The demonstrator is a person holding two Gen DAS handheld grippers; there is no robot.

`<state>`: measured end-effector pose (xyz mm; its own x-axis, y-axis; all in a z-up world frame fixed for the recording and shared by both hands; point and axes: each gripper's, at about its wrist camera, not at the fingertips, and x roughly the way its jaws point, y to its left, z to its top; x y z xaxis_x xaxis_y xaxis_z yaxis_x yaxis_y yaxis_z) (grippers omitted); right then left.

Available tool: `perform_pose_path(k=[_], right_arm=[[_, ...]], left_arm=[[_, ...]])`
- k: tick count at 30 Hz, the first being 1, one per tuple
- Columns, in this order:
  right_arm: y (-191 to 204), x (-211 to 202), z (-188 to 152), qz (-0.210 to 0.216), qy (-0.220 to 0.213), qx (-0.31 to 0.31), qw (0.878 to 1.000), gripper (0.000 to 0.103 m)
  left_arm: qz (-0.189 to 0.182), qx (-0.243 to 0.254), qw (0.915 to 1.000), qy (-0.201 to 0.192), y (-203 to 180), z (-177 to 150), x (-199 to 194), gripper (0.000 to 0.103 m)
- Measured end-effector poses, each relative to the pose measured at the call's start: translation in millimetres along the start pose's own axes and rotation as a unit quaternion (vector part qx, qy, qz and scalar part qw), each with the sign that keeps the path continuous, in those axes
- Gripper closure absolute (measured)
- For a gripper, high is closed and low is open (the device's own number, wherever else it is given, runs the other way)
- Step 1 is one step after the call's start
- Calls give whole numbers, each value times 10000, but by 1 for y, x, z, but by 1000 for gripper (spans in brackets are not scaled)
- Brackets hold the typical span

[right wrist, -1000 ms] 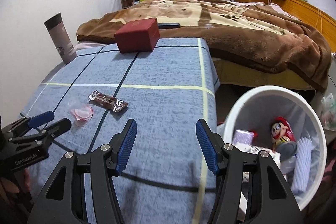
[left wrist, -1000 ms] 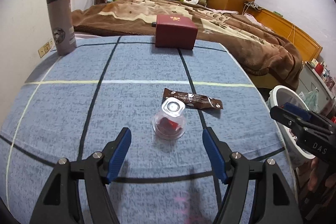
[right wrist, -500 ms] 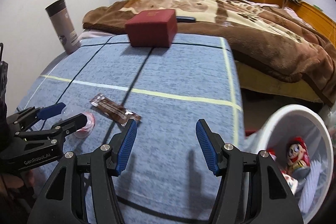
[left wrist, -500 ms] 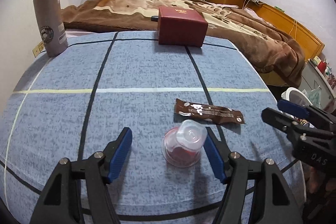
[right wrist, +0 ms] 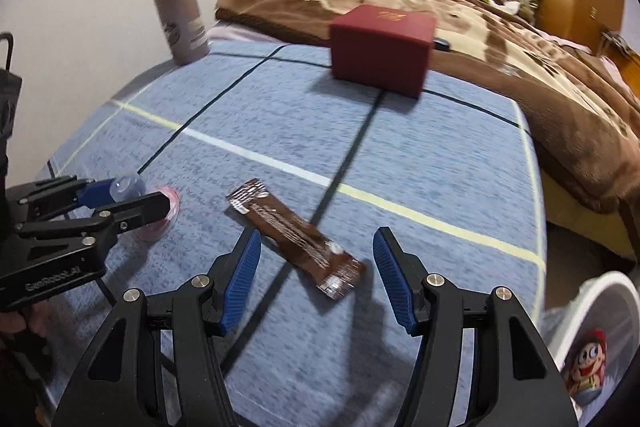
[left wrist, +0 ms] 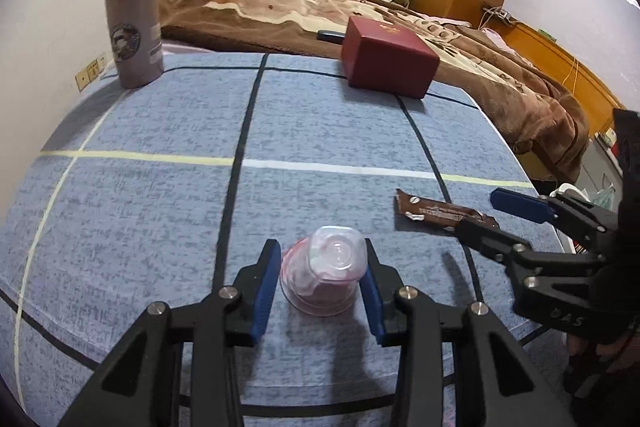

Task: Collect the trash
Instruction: 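Grasp the brown snack wrapper with the right tool while the left tool grasps the clear cup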

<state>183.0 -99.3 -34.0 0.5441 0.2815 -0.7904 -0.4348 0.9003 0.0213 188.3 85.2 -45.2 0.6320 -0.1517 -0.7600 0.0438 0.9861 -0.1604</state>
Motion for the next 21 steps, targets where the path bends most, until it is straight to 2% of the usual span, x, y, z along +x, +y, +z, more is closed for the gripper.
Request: perform_pose_path(k=[6,10,11,13,14,16,21], right_arm=[[13,16,6,-86,212,-365,9991,43],[12,13,5,-55,227,-288,9993,45],[13,12,4,-46,207,-274,9994,47],[15,10,2,-46,177,-248,9995,62],[17,8,1,-98,186,-237,9995,65],[19,6,-2,-104,189,-175,9996,79],[22,6,-3,-211,168,-123,9996,81]], left_arm=[[-61,-178,9998,89,10,-1,2,63],[-29,-166,9998,86,8,-1,2,62],[-30,-171,9998,84,9,-1,2,62],[-54,-184,9998,81,9,-2,2,58],[-67,-184,9998,80,9,-3,1,56],[-90,-180,9998,74,8,-4,0,52],[-84,-176,9998,64,8,-5,-1,52]])
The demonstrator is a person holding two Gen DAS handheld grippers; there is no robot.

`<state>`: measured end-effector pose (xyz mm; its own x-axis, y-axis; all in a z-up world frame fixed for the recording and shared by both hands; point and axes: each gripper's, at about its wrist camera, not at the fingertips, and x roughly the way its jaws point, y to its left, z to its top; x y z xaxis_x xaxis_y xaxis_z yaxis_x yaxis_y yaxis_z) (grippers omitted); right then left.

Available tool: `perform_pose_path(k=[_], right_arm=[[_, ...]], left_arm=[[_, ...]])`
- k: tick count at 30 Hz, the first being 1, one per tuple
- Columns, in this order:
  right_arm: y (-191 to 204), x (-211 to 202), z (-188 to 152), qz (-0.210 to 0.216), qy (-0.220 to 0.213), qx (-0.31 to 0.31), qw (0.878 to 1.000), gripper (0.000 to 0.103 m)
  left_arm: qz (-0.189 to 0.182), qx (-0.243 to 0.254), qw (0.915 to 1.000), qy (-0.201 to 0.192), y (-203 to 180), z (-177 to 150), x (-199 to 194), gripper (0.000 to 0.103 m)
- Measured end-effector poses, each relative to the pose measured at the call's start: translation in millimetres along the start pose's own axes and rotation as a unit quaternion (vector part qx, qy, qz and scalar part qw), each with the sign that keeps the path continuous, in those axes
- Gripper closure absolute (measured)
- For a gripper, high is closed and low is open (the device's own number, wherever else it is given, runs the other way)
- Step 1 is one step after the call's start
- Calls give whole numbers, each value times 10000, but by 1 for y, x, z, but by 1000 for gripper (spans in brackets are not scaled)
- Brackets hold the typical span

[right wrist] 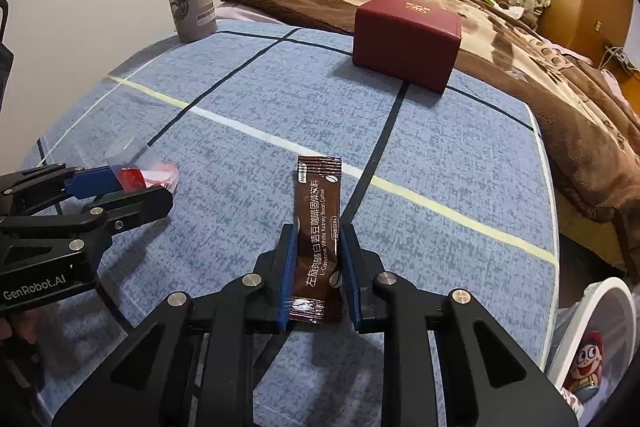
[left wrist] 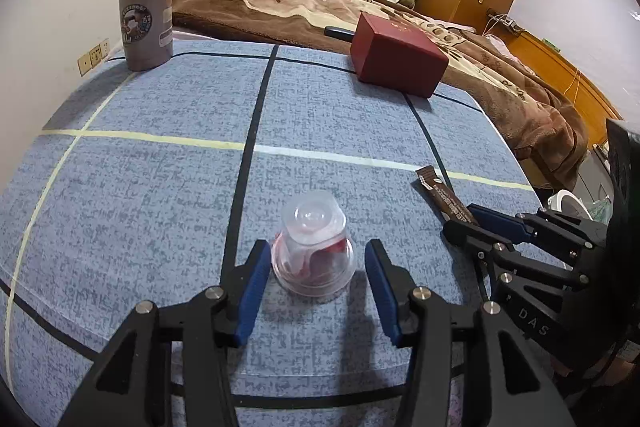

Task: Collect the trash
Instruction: 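Grasp the brown snack wrapper with the right tool while the left tool grasps the clear cup, then carry the snack wrapper and clear cup over the white bin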

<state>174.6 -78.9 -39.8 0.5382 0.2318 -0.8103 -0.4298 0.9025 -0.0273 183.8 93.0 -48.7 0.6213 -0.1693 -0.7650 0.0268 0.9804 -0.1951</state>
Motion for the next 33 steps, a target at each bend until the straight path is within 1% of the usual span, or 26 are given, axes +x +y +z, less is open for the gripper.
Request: perform_pose_path(k=[3,6,8,14,19,29,33], right_arm=[[-2,0,0,11,-5,93,10000,81],[-2,1,0,-17,-26,132,9999,81],[-2,0,-1,-15,-35,173,9998,81],[-6,-2,-3,-20,-84,320,9995,82],[-13,-14,-6,9,-246,537,9983,82],[-23,-38,-19,48,-474,845,9953,82],[-31,-53,-27,-161,-612,915,9938,82]], left_arm=[[22,-4,10000,-20,0,0,0,52],[-64,49,10000,-30,-2,1,0,63],[-96,60,9999,-68,-3,2,-1,67],[-77,180,9997,-132,-8,3,-5,67],[-60,268,9994,-211,-15,0,-14,67],[-171,511,9980,-336,-38,-10,-35,67],[-274,633,9967,-433,-53,-11,-46,67]])
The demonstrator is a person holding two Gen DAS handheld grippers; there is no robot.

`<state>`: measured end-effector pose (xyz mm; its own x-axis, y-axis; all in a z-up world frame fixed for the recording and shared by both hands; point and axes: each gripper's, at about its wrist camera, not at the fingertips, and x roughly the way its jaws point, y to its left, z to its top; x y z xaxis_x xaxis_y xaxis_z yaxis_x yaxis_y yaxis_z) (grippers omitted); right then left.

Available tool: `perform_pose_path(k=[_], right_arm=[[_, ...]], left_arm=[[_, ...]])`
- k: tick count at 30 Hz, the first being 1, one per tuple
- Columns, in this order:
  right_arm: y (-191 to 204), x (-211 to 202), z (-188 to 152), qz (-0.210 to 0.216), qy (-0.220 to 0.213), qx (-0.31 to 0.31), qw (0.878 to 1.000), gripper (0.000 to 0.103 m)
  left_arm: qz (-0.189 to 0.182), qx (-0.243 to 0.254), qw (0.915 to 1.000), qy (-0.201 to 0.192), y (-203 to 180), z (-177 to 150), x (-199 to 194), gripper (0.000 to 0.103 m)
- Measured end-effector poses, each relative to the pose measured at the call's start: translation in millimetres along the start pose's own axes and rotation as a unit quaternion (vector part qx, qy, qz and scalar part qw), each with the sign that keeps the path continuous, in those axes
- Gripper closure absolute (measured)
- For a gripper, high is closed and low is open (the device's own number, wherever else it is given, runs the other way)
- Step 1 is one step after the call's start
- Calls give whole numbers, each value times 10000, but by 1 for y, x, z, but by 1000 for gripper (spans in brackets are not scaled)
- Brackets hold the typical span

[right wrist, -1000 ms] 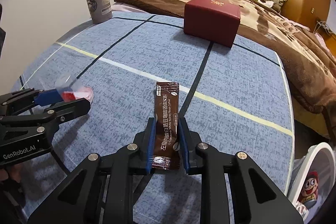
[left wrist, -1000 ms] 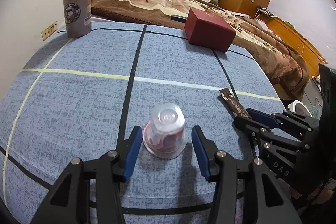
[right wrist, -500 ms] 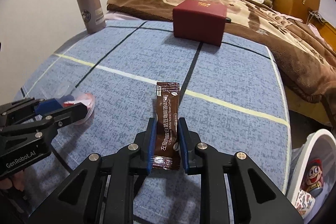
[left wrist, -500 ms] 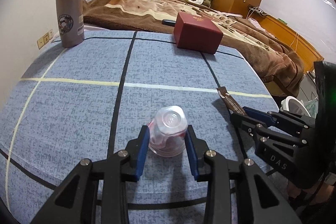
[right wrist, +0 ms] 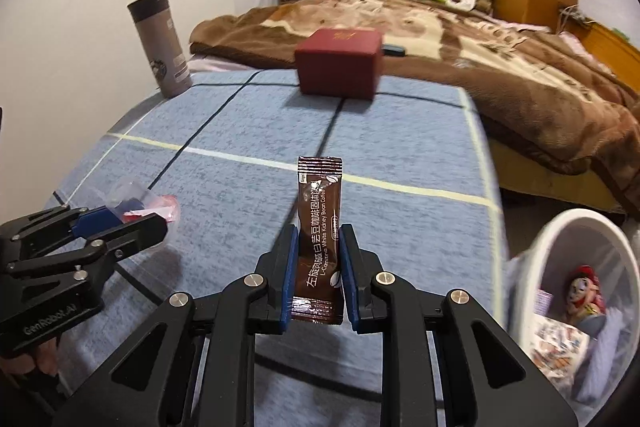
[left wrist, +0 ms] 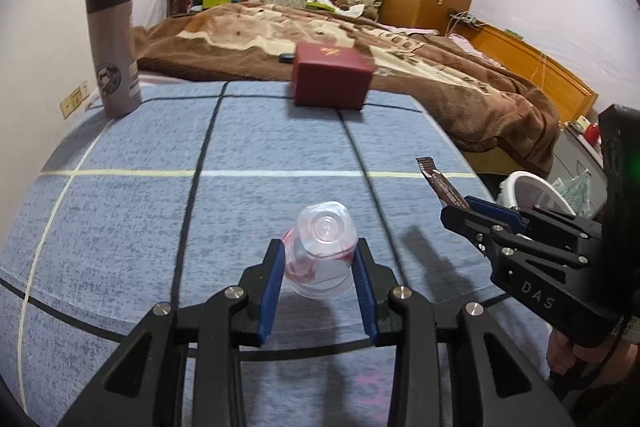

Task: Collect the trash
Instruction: 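Carry the snack wrapper and clear cup over the white bin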

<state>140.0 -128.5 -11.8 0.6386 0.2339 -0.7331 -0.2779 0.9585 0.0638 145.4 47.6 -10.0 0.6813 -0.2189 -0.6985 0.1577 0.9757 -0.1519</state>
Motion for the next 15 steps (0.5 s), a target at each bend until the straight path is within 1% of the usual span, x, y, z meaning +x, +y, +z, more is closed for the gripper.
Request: perform_pose_path(k=[7,15], right_arm=[[-25,-31,-10,-175,-261,297,9991,82],[-67,-67,-28,-608,-468,668,9948,82]], left_arm=[[-205,281,9993,-169,-35,5,-14,67],[-559,666,9959,-250,-88,12,-17,67]])
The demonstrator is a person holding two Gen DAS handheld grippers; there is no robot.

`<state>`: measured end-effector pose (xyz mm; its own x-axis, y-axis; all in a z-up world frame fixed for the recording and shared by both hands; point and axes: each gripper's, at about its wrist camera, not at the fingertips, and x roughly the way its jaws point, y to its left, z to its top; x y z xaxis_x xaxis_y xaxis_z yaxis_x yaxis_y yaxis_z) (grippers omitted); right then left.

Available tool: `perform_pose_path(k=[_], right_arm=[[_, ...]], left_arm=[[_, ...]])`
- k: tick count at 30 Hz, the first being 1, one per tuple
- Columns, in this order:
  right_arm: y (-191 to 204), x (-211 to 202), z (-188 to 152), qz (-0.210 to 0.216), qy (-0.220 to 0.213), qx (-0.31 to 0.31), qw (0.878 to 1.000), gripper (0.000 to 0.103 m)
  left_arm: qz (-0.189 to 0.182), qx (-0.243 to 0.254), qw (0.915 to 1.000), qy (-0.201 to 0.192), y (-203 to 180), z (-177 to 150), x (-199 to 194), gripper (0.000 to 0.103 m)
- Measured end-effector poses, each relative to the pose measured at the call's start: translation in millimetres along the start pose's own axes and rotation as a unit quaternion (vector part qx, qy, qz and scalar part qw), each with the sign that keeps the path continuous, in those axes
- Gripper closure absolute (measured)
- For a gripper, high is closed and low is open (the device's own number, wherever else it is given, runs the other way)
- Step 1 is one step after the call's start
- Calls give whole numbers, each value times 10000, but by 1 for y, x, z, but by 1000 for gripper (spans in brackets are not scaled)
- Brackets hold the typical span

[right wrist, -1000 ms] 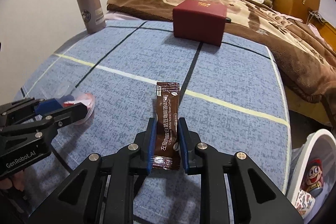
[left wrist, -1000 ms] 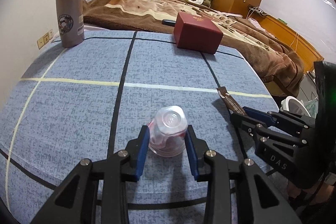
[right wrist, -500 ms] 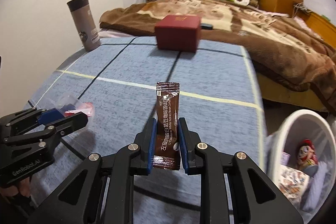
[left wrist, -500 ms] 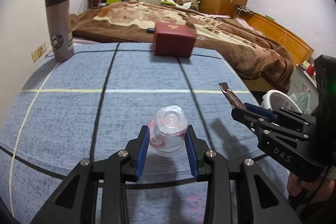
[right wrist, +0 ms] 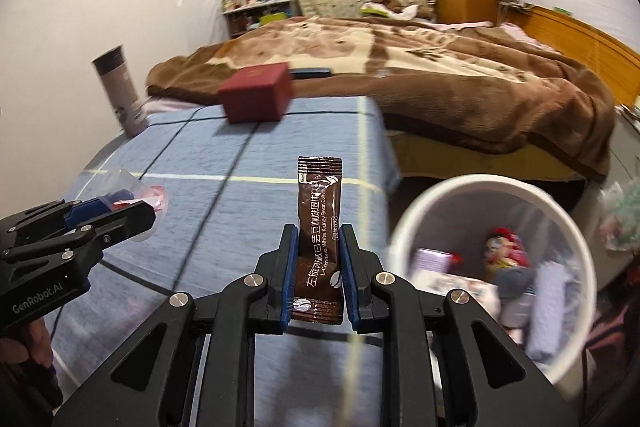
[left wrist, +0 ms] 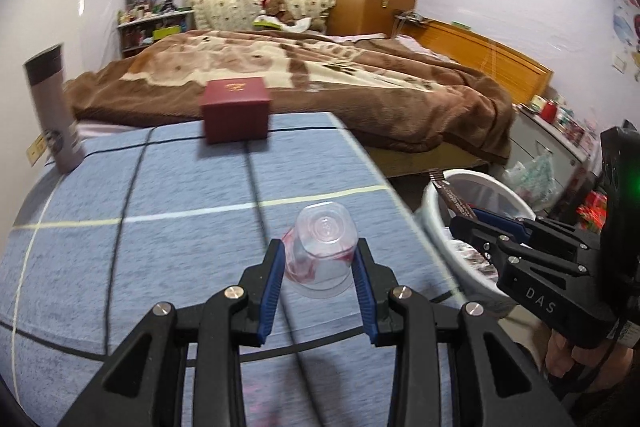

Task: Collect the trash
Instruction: 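Carry the snack wrapper and clear cup over the white bin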

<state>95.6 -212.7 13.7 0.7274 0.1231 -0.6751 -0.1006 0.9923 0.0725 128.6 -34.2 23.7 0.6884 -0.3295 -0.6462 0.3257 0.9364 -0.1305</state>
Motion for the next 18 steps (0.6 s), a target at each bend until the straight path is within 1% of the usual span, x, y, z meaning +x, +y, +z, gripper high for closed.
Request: perform_pose_path(k=[10,12,18], right_arm=[[-62,-25,-9,-614,-81,458,9970,82],[-73,-27,-11,-758,-90,510,9958,82],[-102,-25,-18,-984,8,751,9923,82]], left_arm=[[-546,515,9971,87,-80,14,23,67],[-641,573,9962,134,-93,14,30,67],[-877,754,9928,311,-131,16,52,67]])
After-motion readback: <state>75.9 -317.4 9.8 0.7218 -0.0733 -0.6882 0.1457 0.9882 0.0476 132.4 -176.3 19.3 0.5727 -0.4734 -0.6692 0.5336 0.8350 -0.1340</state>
